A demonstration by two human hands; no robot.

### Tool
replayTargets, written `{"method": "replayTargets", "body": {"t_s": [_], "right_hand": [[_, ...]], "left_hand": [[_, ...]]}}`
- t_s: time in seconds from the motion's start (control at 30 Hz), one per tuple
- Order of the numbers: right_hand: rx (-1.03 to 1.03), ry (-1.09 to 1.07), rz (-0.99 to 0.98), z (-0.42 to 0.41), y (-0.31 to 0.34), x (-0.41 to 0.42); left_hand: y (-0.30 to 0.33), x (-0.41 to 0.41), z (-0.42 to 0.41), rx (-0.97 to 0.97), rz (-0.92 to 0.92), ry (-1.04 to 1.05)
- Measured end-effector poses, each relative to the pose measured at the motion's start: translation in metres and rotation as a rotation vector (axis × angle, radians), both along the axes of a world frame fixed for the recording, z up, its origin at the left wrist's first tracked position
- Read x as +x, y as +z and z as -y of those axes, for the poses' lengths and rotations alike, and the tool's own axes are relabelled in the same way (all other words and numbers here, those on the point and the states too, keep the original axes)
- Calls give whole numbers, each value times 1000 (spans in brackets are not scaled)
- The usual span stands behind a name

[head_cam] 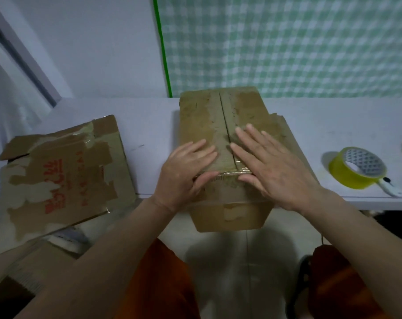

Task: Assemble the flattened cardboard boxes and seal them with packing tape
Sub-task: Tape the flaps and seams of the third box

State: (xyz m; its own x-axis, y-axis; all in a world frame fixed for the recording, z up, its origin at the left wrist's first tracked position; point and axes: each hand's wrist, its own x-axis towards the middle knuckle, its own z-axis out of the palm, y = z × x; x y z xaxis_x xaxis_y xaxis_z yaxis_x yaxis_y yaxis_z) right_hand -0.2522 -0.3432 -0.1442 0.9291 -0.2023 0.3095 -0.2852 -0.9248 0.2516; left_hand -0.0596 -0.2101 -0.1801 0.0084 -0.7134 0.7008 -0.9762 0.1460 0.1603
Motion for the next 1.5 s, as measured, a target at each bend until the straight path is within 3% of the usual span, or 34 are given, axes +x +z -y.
{"method": "replayTargets", "body": {"t_s": [0.13,0.33,0.4,0.5,0.57,0.7,0.8,0.9,1.0,1.07,1.13,1.23,1.3,1.5], "right_hand": [[148,-69,147,10,-11,-10],[227,80,471,20,-32,-13],[469,21,679,7,-30,-7],[1085,-207,974,-13,-14,-13],[1165,-329,1076,-14,-12,-24],[1192,-469,990,-11,-29,-38],[1123,-571,921,-10,-39,-56],[1094,-703,868,-6,-47,-80],[1126,-790,840,-7,-47,-88],[1264,-789,895,-12,-42,-79],[1491,-804,985,-16,-34,-64],[2031,-753,1167,-16,-26,-41],[2253,-752,1182,-20,-19,-28],[2383,-787,938,-22,1,-10]], "left_hand": [[-6,-3,1,-103,-132,11],[-14,-9,-1,-145,-199,122],[-7,-12,-6,-81,-267,170],[37,-33,-9,47,-517,293],[66,-52,2,193,-396,334],[73,-81,28,535,-27,274],[49,-70,32,768,76,408],[45,-53,20,778,95,489],[52,-42,6,704,-34,485],[55,-31,-2,616,-159,476],[57,-22,-9,554,-224,462],[57,-13,-18,490,-336,430],[56,-8,-25,459,-412,413],[55,2,-39,371,-596,385]]}}
